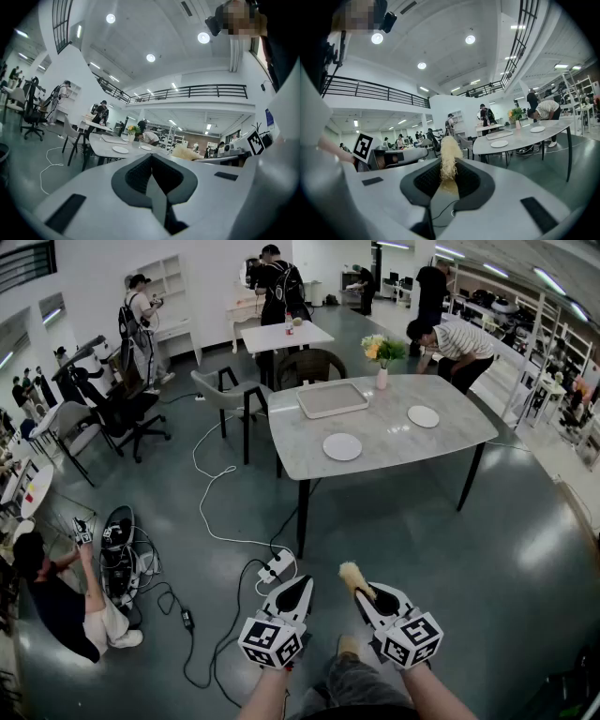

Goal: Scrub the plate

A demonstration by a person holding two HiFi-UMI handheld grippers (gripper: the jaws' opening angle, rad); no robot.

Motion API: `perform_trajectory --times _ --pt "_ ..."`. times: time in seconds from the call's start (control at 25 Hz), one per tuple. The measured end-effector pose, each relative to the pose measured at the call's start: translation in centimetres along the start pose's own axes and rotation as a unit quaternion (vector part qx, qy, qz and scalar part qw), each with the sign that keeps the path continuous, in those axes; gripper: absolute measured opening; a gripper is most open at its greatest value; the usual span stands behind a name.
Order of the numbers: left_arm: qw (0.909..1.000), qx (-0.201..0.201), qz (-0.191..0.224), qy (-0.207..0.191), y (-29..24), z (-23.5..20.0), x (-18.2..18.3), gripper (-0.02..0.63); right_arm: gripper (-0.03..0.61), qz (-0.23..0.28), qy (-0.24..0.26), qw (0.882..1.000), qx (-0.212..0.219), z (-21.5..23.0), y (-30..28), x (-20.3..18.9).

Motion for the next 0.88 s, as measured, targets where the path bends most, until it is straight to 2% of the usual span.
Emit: perform_trajectory --times 0.48,0.88 --pt "0.9998 0.001 -0.016 0.009 -9.7 -4.2 0.4 0.012 0.074 -0.008 0.004 1.000 0.008 7.6 -6.5 2.5" --pt "0.9996 -0.009 -0.023 0.011 -17.1 -6.0 1.0 0.012 0.074 -0.011 0.000 1.000 0.009 13.5 -9.5 4.3"
Point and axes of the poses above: the fingertips, and each gripper's own axes: y backward along the fingers, z to its right, x out of its top, the point moved 6 cm from there along y, backward along the fingers, and after that the axes turned 10 degrees about -x, right-handed, at the moved point
